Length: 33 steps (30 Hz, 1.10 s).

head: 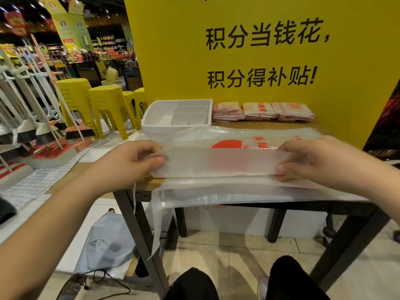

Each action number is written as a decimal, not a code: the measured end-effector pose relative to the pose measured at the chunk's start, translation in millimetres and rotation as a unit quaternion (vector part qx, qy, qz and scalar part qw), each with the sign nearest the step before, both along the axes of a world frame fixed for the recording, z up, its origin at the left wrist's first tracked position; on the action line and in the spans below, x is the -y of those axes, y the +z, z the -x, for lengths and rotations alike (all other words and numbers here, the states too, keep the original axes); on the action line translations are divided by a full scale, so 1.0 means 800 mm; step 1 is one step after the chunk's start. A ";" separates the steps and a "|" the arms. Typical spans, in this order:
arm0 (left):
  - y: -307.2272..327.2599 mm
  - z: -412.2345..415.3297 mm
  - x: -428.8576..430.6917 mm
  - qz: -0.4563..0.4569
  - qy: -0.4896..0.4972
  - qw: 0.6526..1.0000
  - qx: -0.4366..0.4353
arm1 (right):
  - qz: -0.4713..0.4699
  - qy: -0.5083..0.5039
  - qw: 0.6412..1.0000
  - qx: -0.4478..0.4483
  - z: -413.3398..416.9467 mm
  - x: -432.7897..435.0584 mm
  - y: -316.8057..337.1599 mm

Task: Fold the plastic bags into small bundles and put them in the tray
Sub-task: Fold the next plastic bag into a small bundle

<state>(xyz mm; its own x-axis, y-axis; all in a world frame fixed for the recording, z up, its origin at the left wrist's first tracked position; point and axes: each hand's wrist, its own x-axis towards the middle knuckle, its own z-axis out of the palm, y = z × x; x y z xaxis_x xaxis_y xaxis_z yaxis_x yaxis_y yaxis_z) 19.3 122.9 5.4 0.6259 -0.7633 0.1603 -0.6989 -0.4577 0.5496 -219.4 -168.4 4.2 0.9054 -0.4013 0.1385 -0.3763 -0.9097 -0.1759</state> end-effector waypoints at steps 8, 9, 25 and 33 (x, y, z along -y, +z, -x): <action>-0.008 -0.024 -0.003 0.007 0.085 0.994 -0.068 | 0.012 -0.016 0.999 -0.040 -0.019 0.034 0.020; -0.013 -0.024 0.000 -0.014 0.106 0.994 -0.026 | 0.008 -0.013 0.999 -0.042 -0.022 0.036 0.021; 0.010 0.007 0.055 -0.030 -0.039 0.974 0.219 | 0.034 0.117 0.992 -0.022 -0.058 -0.019 0.033; 0.015 -0.011 0.037 -0.151 -0.057 0.979 0.128 | 0.017 0.098 0.988 -0.115 -0.082 -0.023 0.043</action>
<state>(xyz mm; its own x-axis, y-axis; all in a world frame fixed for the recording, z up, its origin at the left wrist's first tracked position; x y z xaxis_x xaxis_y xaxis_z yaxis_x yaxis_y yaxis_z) 28.1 93.3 17.3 0.5028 -0.8625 0.0572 -0.8520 -0.4834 0.2009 -153.7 -150.3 38.4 0.9745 -0.2134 -0.0692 -0.2183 -0.9731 -0.0738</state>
